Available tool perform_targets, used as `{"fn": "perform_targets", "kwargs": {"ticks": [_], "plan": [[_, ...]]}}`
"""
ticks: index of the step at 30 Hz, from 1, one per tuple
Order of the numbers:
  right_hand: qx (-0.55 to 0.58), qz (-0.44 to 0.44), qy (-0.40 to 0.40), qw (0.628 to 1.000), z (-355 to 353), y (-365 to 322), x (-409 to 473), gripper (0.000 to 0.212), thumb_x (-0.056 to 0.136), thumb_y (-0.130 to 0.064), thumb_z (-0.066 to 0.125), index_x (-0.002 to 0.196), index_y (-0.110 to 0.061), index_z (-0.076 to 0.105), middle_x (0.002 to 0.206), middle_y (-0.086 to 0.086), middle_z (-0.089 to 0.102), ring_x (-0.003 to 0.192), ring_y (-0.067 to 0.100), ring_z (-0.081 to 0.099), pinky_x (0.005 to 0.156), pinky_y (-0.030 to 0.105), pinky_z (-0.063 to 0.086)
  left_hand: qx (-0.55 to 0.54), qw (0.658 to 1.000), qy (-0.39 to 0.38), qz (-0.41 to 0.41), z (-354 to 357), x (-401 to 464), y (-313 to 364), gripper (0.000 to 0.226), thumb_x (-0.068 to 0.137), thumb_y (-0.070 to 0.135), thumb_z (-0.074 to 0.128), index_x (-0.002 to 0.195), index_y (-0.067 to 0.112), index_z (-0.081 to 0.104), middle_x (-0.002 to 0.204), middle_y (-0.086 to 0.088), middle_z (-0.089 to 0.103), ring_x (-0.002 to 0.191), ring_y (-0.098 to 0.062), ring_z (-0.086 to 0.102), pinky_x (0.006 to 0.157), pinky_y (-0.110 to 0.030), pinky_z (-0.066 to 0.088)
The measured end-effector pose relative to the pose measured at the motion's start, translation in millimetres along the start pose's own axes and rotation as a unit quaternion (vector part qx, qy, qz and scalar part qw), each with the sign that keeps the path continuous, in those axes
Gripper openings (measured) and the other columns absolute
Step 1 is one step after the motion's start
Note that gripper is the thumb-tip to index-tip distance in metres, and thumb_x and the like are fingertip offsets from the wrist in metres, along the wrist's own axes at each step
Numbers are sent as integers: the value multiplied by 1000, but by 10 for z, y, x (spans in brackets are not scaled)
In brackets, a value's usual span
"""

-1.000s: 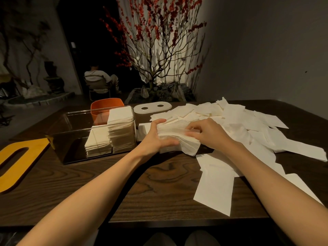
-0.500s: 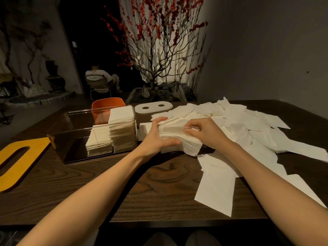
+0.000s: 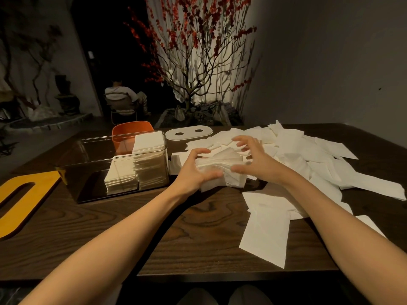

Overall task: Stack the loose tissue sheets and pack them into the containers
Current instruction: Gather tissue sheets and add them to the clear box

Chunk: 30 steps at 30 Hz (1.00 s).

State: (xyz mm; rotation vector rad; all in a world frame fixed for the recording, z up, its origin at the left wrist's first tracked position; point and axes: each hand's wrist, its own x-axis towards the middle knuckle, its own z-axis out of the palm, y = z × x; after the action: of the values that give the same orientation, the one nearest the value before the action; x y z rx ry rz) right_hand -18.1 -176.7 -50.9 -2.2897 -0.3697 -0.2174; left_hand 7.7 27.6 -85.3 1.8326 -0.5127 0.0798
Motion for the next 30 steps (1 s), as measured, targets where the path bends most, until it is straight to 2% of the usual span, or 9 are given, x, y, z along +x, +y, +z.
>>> {"fn": "perform_targets", "kwargs": {"ticks": [4, 7, 10, 13, 16, 19, 21, 25, 30], "plan": [[-2, 5, -73, 997, 40, 47, -24, 112, 69, -46, 78, 145, -44, -4, 157, -5, 17, 138, 12, 25, 101, 21, 31, 4, 1000, -16, -8, -21, 8, 5, 62, 72, 24, 84, 122, 27, 48, 118, 12, 47, 114, -9, 48, 100, -30, 44], [2, 30, -80, 996, 42, 93, 3, 104, 80, -32, 75, 150, -35, -2, 157, -2, 17, 138, 18, 30, 95, 16, 34, -20, 999, -27, -8, -32, -29, 55, 52, 71, 15, 83, 114, 23, 56, 113, 11, 52, 111, -10, 51, 99, -32, 47], [7, 27, -105, 994, 48, 131, -16, 85, 80, -30, 76, 145, -33, 21, 144, -4, 33, 125, 12, 40, 87, 11, 44, -30, 999, -38, -6, -22, -72, 93, 49, 71, 10, 82, 112, 20, 57, 110, 9, 53, 105, -8, 53, 93, -28, 50], [28, 27, -98, 994, 31, 141, -45, 71, 80, -26, 76, 135, -31, 33, 136, -6, 43, 116, 12, 48, 91, 19, 50, 8, 1000, -17, -12, -43, -69, 83, 57, 70, 17, 85, 115, 24, 50, 116, 6, 49, 110, -13, 50, 98, -32, 47], [35, 32, -100, 994, 22, 152, -78, 76, 79, -26, 77, 139, -30, 31, 137, -8, 43, 124, 16, 45, 100, 28, 48, 5, 998, -4, -61, -42, -91, 83, 74, 69, 18, 86, 124, 28, 38, 126, 1, 42, 120, -20, 44, 106, -38, 41], [5, 31, -107, 994, 48, 102, -100, 83, 79, -30, 76, 142, -28, 22, 129, -14, 32, 122, 8, 37, 85, 3, 38, -31, 995, -36, -88, 20, -131, 125, 92, 65, 20, 87, 136, 30, 29, 136, -4, 39, 125, -23, 42, 110, -39, 37], [-4, 27, -104, 994, 69, 86, -96, 82, 78, -31, 77, 139, -29, 22, 128, -13, 30, 117, 5, 35, 73, -3, 35, -46, 994, -47, -84, 41, -150, 150, 95, 68, 16, 85, 141, 29, 25, 135, -2, 40, 122, -19, 44, 105, -32, 40], [4, 35, -101, 994, 67, 98, -114, 81, 76, -34, 79, 135, -32, 24, 135, -6, 34, 113, 5, 40, 79, 5, 42, -70, 994, -49, -70, -36, -144, 158, 91, 73, 8, 80, 143, 27, 25, 120, 10, 44, 107, -6, 48, 81, -16, 44], [-4, 34, -93, 995, 67, 105, -131, 83, 77, -35, 78, 141, -28, 25, 141, -6, 35, 118, 6, 39, 85, 6, 39, -105, 987, -62, -101, -41, -144, 147, 96, 72, 5, 81, 144, 28, 22, 117, 8, 45, 107, -10, 50, 87, -21, 45]]}}
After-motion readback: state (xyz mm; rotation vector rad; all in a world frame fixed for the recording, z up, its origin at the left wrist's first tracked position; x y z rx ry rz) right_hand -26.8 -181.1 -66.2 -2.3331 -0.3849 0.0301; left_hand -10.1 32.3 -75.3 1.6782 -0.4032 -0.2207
